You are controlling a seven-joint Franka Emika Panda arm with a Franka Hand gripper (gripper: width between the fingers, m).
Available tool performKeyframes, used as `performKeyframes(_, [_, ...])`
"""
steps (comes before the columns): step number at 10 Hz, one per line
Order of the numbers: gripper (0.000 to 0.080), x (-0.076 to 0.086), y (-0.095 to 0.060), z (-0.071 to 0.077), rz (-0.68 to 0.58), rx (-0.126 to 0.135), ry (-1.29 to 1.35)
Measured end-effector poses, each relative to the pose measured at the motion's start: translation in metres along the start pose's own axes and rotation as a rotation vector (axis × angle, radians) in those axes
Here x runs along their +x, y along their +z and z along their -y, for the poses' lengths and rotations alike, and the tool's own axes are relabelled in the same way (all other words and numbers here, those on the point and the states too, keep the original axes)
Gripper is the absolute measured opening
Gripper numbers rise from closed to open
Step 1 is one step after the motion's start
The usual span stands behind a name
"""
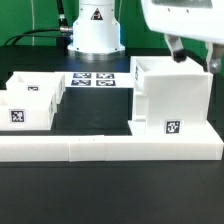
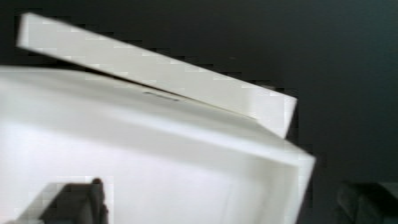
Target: Assemble drawer
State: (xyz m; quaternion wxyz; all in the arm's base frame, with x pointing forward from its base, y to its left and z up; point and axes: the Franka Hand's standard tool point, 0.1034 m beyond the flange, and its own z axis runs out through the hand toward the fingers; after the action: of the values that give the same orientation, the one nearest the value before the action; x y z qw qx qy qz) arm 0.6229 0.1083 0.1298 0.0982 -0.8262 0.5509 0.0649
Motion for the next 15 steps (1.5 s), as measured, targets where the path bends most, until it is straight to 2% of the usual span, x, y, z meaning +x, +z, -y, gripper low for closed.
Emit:
performKeyframes(2, [0.0649, -0.001, 0.003, 0.000, 0.001, -0.003, -0.002])
performKeyframes(3, [0.0649, -0.001, 0.003, 0.000, -0.001, -0.004, -0.076])
performKeyframes(4, [0.0649, 0.001, 0.003, -0.003, 0.007, -0.019, -0.220])
performKeyframes(5, [0.0649, 0.003, 0.001, -0.015, 0.054, -0.073, -0.411])
performKeyframes(6, [0.0649, 0.004, -0.008, -0.022, 0.084, -0.123, -0.554])
performKeyframes(7, [0.0649, 0.004, -0.014, -0.027, 0.087, -0.147, -0.720])
performKeyframes(8, [0.0649, 0.004, -0.016, -0.032, 0.084, -0.160, -0.836])
performKeyframes(11, [0.0649, 0.007, -0.015, -0.032, 0.102, -0.155, -1.045])
performKeyframes(12, [0.0649, 0.016, -0.020, -0.041, 0.090, -0.211, -1.213])
performKeyframes(13, [0.0649, 0.030, -0.026, -0.050, 0.046, -0.224, -1.281])
performKeyframes(14, [0.0649, 0.045, -0.032, -0.066, -0.031, -0.218, -1.312])
performKeyframes(15, [0.0649, 0.060, -0.034, -0.086, -0.093, -0.198, -1.299])
